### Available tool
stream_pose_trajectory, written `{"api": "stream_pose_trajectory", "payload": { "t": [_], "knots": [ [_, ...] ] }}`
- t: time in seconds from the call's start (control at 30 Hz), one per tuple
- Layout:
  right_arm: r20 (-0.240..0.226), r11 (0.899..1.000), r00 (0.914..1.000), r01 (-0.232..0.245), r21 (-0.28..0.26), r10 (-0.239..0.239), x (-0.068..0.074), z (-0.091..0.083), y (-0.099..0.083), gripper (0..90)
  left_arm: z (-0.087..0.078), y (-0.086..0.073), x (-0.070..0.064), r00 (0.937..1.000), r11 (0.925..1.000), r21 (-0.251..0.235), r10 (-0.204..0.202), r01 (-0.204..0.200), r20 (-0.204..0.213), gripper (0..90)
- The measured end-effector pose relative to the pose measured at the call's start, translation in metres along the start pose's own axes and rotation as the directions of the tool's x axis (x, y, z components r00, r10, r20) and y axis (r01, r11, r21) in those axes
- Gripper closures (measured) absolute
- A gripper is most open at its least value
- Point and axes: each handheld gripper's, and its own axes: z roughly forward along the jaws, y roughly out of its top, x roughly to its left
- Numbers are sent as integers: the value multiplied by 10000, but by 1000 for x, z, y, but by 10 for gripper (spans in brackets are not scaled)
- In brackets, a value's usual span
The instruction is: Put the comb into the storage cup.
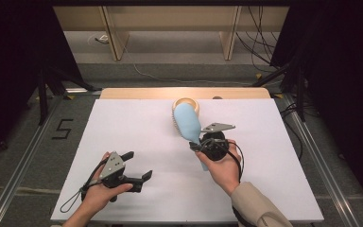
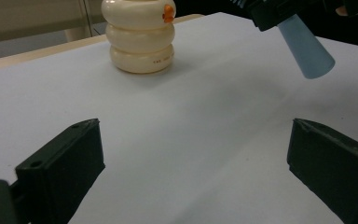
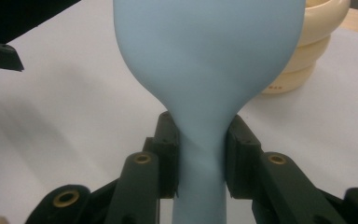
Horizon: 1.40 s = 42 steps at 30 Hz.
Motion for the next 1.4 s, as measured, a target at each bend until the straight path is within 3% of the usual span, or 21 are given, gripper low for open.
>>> {"api": "stream_pose_trajectory", "payload": {
  "t": [0.13,0.37,0.73,1.17,1.4],
  "knots": [
    [-52,9999,10000,21,-125,-21,3,1,2,704,8,4,-6,9993,9999,23,-157,156,343,32],
    [-129,9996,9999,0,-282,-3,6,2,4,704,29,14,-21,9967,10000,42,-86,82,812,33],
    [-237,9990,9997,24,-457,-35,11,4,6,704,56,24,-38,9914,9997,181,-196,174,1292,49],
    [-353,9985,9994,-14,-539,-5,15,7,8,705,78,30,-50,9850,9978,318,-625,582,1611,51],
    [-396,9985,9992,46,-546,-68,18,9,8,704,87,31,-53,9778,9930,379,-1166,1116,1740,58]
  ]
}}
